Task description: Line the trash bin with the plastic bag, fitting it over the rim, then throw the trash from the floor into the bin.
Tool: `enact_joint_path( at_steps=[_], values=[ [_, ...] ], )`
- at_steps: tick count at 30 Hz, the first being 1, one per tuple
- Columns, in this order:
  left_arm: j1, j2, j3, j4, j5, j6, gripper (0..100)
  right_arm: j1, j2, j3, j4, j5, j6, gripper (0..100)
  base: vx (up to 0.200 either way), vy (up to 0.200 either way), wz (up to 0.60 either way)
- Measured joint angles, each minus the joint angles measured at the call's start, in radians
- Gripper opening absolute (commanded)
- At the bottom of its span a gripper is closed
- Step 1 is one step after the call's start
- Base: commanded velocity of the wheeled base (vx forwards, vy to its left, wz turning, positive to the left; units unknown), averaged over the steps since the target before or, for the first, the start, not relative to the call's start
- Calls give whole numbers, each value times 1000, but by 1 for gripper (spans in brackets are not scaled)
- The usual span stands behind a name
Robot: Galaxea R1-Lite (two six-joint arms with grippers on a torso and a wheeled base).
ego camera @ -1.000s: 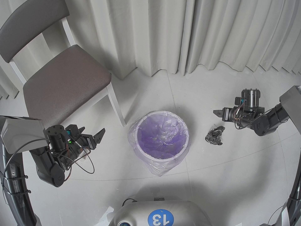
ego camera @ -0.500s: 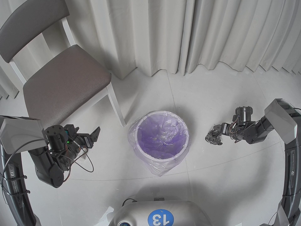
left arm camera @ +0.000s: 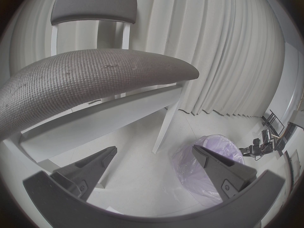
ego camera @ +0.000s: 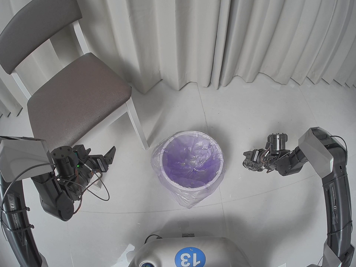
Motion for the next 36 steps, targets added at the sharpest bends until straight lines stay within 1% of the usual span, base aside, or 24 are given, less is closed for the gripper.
enact_joint_path(
  at_steps=[4,8,25,30,36],
  values=[
    [-1,-3,0,0,1,0,100,-4,25,-31,-9,-37,9,100,0,0,0],
    [0,-5,1,0,4,-2,100,-11,36,-46,-12,-43,25,100,0,0,0],
    [-7,-18,32,0,9,-14,100,-43,101,-94,-18,-44,29,100,0,0,0],
    [-8,-18,32,0,9,-14,100,-44,119,-103,-18,-33,31,100,0,0,0],
    [-11,-18,32,0,9,-14,100,-44,129,-115,-17,-28,64,100,0,0,0]
  ],
)
